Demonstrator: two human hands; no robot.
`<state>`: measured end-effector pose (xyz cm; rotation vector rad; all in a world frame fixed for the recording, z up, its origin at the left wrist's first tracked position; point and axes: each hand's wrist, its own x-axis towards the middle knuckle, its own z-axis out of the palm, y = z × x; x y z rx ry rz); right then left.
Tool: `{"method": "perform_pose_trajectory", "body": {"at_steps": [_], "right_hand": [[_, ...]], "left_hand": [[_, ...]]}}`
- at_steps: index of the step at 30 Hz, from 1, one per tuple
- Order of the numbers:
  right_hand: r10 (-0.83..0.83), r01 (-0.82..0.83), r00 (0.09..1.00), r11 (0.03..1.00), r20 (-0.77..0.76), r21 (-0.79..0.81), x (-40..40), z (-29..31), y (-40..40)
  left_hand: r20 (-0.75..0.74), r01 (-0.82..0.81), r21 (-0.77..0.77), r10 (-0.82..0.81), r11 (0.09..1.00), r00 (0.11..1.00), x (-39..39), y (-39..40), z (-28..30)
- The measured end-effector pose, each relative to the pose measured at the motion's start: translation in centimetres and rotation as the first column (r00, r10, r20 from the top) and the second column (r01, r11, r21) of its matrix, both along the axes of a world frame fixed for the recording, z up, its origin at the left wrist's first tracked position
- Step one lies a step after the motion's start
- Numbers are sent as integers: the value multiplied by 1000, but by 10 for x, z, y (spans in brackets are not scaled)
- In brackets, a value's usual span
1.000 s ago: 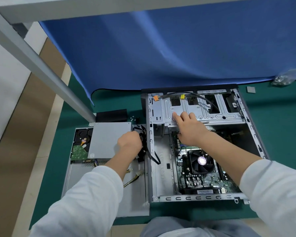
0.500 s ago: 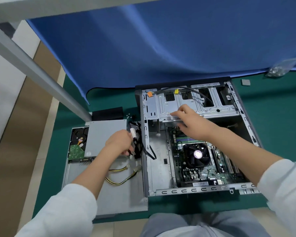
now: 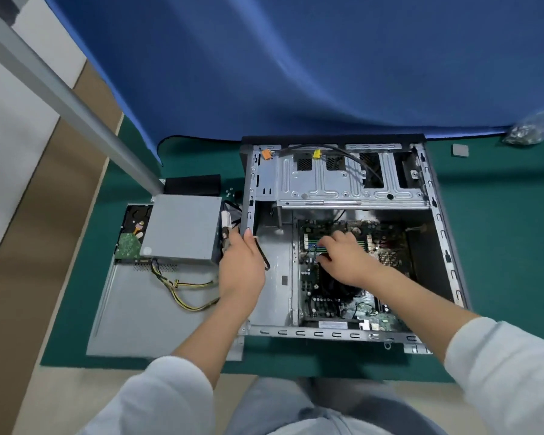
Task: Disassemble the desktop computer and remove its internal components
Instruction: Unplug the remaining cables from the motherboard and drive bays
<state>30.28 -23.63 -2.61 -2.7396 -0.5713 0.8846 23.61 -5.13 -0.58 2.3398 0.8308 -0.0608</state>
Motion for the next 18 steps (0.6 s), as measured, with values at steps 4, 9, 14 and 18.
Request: {"method": "perform_pose_trajectory", "body": {"at_steps": [4,9,14,18], "right_hand": [[-34,32,988,999,152,13,-5,-19,12],[-13,10,987,1000,158,20,-6,-37,14],[146,-242,886,955,440,170,0,-45,6],[73,-183,894,960,442,213,15,-45,15]], "left_hand": [[-5,0,71,0,997,1000,1,2,-5],[2,21,156,-21,988,1000,3,1,-10],[-21,42,253,-37,967,999,4,-3,-8],[-33,34,275,-26,961,999,4,-5,-7]]}}
